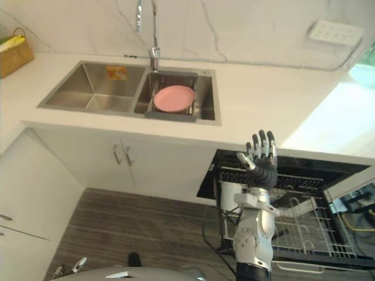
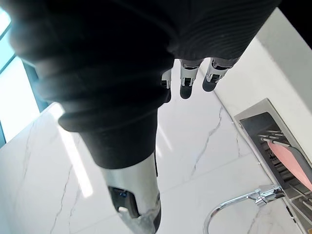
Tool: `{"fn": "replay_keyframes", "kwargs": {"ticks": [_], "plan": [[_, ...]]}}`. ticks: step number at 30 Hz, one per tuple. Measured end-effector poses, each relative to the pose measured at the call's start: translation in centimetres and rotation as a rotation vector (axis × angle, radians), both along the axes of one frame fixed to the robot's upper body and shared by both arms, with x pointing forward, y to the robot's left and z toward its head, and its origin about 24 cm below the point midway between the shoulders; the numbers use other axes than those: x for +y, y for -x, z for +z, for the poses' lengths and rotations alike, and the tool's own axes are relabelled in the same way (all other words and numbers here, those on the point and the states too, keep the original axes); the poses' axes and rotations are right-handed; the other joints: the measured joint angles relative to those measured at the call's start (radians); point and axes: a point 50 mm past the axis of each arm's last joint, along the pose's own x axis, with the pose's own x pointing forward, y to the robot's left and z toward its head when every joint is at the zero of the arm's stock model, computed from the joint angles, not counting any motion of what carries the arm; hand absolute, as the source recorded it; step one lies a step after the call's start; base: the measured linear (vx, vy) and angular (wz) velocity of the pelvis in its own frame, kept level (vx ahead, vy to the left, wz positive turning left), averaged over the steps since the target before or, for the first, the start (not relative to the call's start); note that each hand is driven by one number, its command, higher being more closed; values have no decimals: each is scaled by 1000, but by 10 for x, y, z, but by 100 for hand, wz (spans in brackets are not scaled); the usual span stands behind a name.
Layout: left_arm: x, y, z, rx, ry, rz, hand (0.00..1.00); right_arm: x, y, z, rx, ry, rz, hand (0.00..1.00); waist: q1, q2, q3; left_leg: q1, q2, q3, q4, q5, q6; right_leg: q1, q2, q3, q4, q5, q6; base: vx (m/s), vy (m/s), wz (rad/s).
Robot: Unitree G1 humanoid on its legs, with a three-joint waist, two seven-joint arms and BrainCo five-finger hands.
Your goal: Walk over to the sink, pick up the cup, carry it to the dishwasher, place the cup inside the dishwasher, then close the dishwasher door
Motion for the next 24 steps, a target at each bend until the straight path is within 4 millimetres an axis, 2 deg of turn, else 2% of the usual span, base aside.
{"fn": "replay_keyframes", "kwargs": {"ticks": [4, 6, 9, 13, 15, 16, 17, 18, 19, 20, 21, 22, 24], "plan": [[-3, -6, 0, -19, 14, -33, 0, 0, -1, -1, 12, -12, -13, 0, 3, 2, -2, 3, 3, 3, 0, -1, 2, 17, 7, 1, -31, 9, -2, 57, -17, -2], [-6, -10, 0, -35, 29, -55, 0, 1, -1, -2, 18, -8, -14, 0, 3, -13, 7, 8, 4, 4, 0, -3, 0, 29, 10, 1, -42, 14, -3, 40, -16, -2], [-4, -11, 1, -38, 29, -62, 0, 2, -1, -2, 24, 16, -23, 0, 3, -17, 8, 8, 5, 7, 0, -4, 0, 32, 12, 2, -51, 19, -3, 12, -5, -1], [-6, -10, 0, -37, 52, -67, 0, -1, 1, -2, 41, 17, -93, 0, 4, -6, 16, 44, 4, 9, 0, -11, -2, 71, 11, 4, -56, 17, -4, -12, -2, -3], [-8, -9, -1, -31, 57, -72, 0, -2, 2, 0, 39, 40, -120, 0, 9, 3, 12, 52, 11, 25, 8, -30, -11, 58, 12, 17, -25, -4, -15, -42, -6, -14], [-7, -7, -1, -28, 57, -73, 0, -2, 3, 0, 43, 43, -140, 0, 9, 0, 15, 24, 20, 30, 66, -57, -16, 35, 10, 28, 13, -32, -23, -62, -35, 1], [-7, -9, -1, -32, 58, -72, 0, -4, 7, 2, 36, 44, -158, 0, 5, 3, 27, -59, 51, 29, 227, -132, -30, 28, 16, 31, 40, -56, -35, -65, -45, 8], [-9, -9, -2, -31, 63, -66, 0, -4, 10, 5, 23, 50, -162, 0, 5, 10, 39, -94, 75, 28, 310, -171, -37, 28, 21, 33, 46, -61, -41, -75, -27, 8], [-13, -3, -4, -16, 83, -38, 0, -4, 14, 13, -11, 63, -172, 0, 5, 26, 55, -158, 123, 32, 476, -221, -40, 35, 43, 32, 54, -64, -41, -53, 0, 1], [-16, 1, -5, -9, 96, -7, 0, -5, 16, 20, -43, 68, -186, 0, -2, 41, 64, -205, 157, 33, 598, -229, -70, 56, 50, 31, 56, -68, -43, 0, 0, 0], [-16, 3, -5, -11, 101, 22, 0, -5, 17, 22, -53, 69, -195, 0, -2, 28, 74, -221, 165, 34, 645, -224, -93, 69, 46, 34, 54, -67, -44, 30, 9, -6], [-18, 7, -6, -15, 114, 79, 0, -7, 19, 26, -68, 79, -215, 0, 9, 22, 76, -236, 166, 39, 679, -237, -137, 82, 31, 37, 50, -65, -42, 56, 30, -15], [-17, 11, -6, -13, 115, 109, 0, -10, 19, 32, -98, 79, -246, 0, 10, 25, 78, -236, 152, 18, 545, -235, -122, 92, 20, 50, 48, -76, -27, 62, 89, -17]]}}
